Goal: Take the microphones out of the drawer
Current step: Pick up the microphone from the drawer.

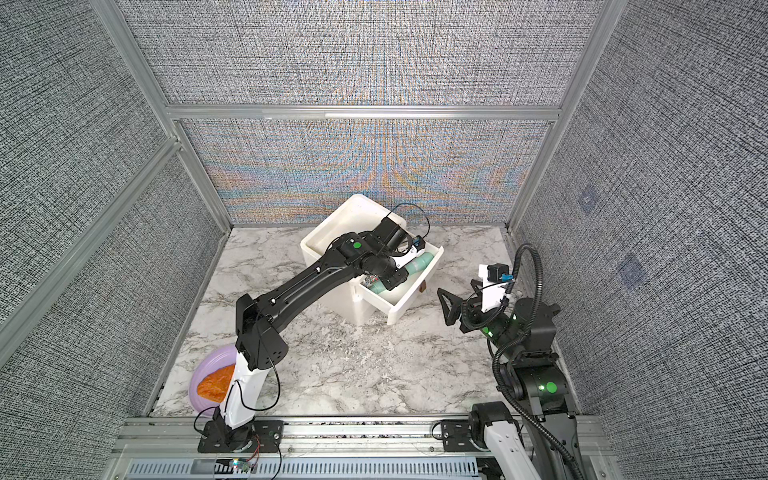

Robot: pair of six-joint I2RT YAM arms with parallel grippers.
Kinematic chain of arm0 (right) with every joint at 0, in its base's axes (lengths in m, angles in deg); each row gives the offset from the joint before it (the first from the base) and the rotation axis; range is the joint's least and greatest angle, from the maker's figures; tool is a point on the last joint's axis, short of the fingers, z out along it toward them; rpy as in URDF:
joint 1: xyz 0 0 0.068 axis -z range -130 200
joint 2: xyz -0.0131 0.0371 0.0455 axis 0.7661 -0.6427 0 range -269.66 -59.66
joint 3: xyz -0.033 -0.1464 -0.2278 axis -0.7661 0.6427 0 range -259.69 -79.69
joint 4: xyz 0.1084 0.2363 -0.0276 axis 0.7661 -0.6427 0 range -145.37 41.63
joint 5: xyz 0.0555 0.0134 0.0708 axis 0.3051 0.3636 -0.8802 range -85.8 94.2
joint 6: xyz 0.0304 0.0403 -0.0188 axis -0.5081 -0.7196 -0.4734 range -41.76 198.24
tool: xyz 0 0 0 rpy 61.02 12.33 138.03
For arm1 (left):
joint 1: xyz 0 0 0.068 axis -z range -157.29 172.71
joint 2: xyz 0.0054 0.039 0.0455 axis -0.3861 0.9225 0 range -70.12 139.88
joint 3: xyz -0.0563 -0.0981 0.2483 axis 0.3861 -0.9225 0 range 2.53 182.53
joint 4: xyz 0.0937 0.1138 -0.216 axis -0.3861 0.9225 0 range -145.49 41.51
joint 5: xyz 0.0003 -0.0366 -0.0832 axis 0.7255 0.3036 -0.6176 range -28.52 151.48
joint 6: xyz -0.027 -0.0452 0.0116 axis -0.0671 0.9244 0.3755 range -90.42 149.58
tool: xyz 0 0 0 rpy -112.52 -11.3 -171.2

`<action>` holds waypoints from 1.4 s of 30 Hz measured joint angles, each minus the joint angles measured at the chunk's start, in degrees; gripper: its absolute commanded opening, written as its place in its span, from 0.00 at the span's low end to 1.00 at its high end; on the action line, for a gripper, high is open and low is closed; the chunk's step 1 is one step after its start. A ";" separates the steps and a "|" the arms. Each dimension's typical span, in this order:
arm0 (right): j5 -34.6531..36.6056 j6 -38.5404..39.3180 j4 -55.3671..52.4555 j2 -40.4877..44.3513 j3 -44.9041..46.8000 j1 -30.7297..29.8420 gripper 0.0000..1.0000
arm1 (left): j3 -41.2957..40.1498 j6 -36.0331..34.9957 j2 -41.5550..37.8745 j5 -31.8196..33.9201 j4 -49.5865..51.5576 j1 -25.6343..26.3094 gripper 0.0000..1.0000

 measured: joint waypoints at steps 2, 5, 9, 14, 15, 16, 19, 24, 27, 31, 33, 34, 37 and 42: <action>-0.13 0.22 0.02 0.00 -0.24 0.00 0.98 | 0.00 -0.02 0.20 1.25 0.00 0.31 0.41; -0.39 0.44 0.00 -0.31 -0.79 0.00 0.98 | 0.07 -0.28 0.61 3.41 0.02 0.81 0.42; -0.44 0.44 0.09 -0.72 -1.29 0.00 0.98 | 0.11 -0.48 1.01 4.96 0.46 1.40 0.47; -0.68 0.33 0.68 -1.29 -1.46 0.00 0.98 | 0.11 -1.07 1.03 5.81 0.90 1.38 0.43; -0.83 0.26 0.98 -1.51 -1.46 0.00 0.98 | 0.11 -1.09 1.03 5.81 0.94 1.38 0.43; -0.85 -0.11 1.36 -1.73 -1.46 0.00 0.98 | 0.11 -1.14 1.03 5.79 0.98 1.38 0.43; -1.05 -0.11 1.84 -1.97 -1.46 0.00 0.98 | 0.11 -1.36 1.03 5.73 1.09 1.38 0.42; -1.22 -0.09 1.88 -1.79 -1.55 0.00 0.98 | 0.31 -3.04 1.07 4.22 1.75 1.40 0.39; -1.22 -0.07 1.92 -1.27 -1.73 -0.07 0.98 | 1.16 -4.09 1.55 3.48 2.67 1.46 0.31; -1.22 -0.07 2.16 -1.11 -1.79 -0.04 0.98 | 3.37 -4.24 2.62 1.90 4.15 1.79 0.33; -1.22 -0.07 2.16 -0.98 -1.77 -0.04 0.98 | 3.98 -4.44 3.04 2.12 4.59 1.95 0.37; -1.22 -0.07 2.19 -0.87 -1.73 -0.04 0.98 | 4.09 -4.59 3.19 2.60 4.72 1.97 0.38; -1.22 -0.09 2.19 -0.66 -1.53 -0.04 0.98 | 4.26 -5.51 3.56 4.68 5.40 1.86 0.40; -1.22 -0.09 2.19 -0.61 -1.46 -0.04 0.98 | 4.37 -5.68 3.72 6.12 6.01 2.19 0.54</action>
